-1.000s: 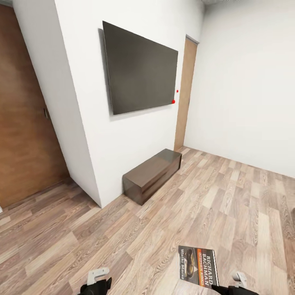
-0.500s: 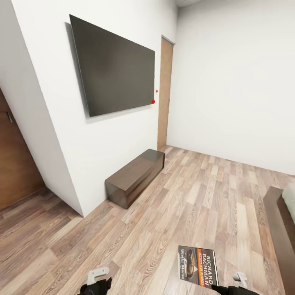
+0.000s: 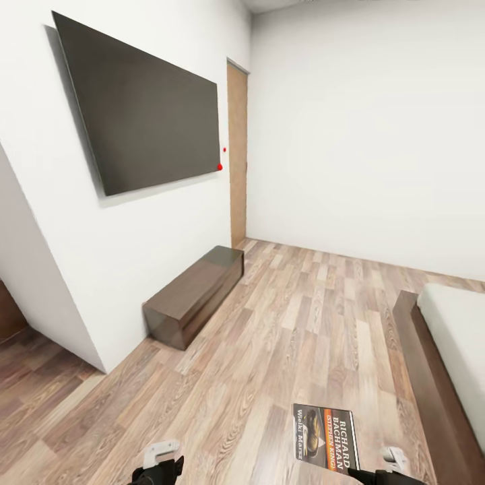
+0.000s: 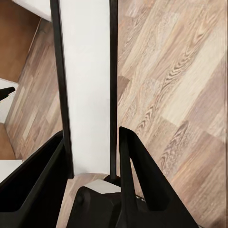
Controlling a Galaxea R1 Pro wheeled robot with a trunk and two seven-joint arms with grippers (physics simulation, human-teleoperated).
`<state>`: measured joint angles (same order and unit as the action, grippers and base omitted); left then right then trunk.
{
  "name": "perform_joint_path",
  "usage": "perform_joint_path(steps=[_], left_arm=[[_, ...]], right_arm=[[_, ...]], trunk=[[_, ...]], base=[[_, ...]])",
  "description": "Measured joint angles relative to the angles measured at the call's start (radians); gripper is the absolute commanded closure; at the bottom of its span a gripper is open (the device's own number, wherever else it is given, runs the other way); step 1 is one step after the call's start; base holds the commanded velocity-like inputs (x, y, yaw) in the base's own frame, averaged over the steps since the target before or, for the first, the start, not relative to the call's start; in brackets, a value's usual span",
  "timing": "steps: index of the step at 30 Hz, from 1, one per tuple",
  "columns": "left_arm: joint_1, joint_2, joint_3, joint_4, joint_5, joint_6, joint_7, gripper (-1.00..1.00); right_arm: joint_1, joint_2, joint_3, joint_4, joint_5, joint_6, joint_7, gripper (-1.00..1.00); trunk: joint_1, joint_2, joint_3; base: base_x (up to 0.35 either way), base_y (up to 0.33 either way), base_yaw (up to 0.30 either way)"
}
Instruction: In the bedroom, move the book from the bed onto either nightstand, and place the two sandals side by side next to the bed.
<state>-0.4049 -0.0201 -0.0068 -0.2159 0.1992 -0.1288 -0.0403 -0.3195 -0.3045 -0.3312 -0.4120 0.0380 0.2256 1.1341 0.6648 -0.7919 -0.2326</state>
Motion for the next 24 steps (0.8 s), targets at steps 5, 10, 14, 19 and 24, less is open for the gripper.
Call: perform_joint_path(steps=[5, 10, 14, 19, 24], left_arm=[[0.000, 0.000, 0.000, 0.000, 0.000, 0.000, 0.000, -1.00], [0.000, 0.000, 0.000, 0.000, 0.000, 0.000, 0.000, -1.00], [0.000, 0.000, 0.000, 0.000, 0.000, 0.000, 0.000, -1.00], [0.000, 0.000, 0.000, 0.000, 0.000, 0.000, 0.000, -1.00], [0.000, 0.000, 0.000, 0.000, 0.000, 0.000, 0.000, -1.00]], right_arm=[[0.000, 0.000, 0.000, 0.000, 0.000, 0.000, 0.000, 1.00], [0.000, 0.000, 0.000, 0.000, 0.000, 0.000, 0.000, 1.00], [0.000, 0.000, 0.000, 0.000, 0.000, 0.000, 0.000, 1.00], [0.000, 0.000, 0.000, 0.000, 0.000, 0.000, 0.000, 1.00], [0.000, 0.000, 0.000, 0.000, 0.000, 0.000, 0.000, 1.00]], trunk=[[0.000, 0.000, 0.000], [0.000, 0.000, 0.000], [0.000, 0.000, 0.000], [0.000, 0.000, 0.000], [0.000, 0.000, 0.000]], base=[[0.296, 0.000, -0.294], [0.159, 0.000, -0.294], [0.020, 0.000, -0.294], [0.003, 0.000, -0.294], [0.000, 0.000, -0.294]])
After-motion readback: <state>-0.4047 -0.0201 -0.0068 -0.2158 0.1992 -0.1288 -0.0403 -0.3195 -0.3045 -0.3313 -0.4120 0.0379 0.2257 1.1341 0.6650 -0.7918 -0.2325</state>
